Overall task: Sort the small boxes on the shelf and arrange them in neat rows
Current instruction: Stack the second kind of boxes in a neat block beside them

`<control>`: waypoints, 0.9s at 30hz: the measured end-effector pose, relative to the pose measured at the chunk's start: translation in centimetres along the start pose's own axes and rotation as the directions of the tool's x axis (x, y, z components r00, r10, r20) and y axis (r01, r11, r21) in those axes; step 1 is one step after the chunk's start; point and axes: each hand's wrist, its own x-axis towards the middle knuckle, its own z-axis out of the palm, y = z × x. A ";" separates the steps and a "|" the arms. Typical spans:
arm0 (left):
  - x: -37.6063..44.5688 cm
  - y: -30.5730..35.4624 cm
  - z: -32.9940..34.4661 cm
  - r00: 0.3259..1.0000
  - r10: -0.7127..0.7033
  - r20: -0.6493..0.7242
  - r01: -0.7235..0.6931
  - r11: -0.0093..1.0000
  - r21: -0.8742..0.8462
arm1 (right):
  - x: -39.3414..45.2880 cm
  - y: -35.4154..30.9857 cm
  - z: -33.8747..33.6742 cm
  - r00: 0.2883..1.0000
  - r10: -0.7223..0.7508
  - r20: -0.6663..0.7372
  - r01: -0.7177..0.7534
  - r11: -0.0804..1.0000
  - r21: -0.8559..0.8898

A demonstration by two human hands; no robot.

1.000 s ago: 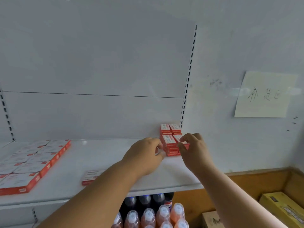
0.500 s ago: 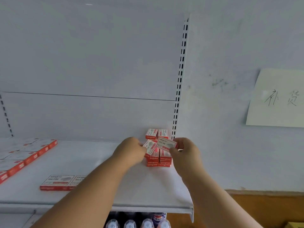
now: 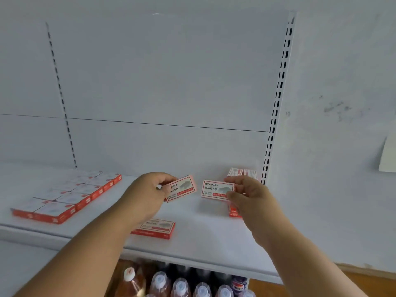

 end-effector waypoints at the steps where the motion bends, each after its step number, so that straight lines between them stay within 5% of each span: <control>1: 0.2 -1.0 -1.1 1.000 -0.003 0.020 0.002 0.998 0.069 | -0.1 -0.2 1.1 0.999 0.000 0.039 0.003 0.998 -0.070; 6: 2.1 -6.9 -5.4 0.994 -0.051 0.094 0.029 0.975 0.219 | -0.4 -0.7 7.2 0.991 0.056 0.124 -0.012 0.943 -0.332; 10: 3.6 -10.3 -5.6 0.990 -0.030 0.135 -0.014 0.950 0.311 | 0.1 -0.1 10.9 0.989 0.133 0.057 -0.091 0.879 -0.468; 16: 3.9 -11.7 -4.6 0.978 0.035 0.204 -0.102 0.940 0.327 | -0.2 -0.5 13.6 0.987 0.160 0.016 -0.088 0.623 -0.777; 27: 3.3 -12.9 -4.2 0.955 0.172 0.242 -0.238 0.932 0.274 | -1.5 -0.4 14.9 0.996 0.084 0.015 -0.035 0.564 -0.825</control>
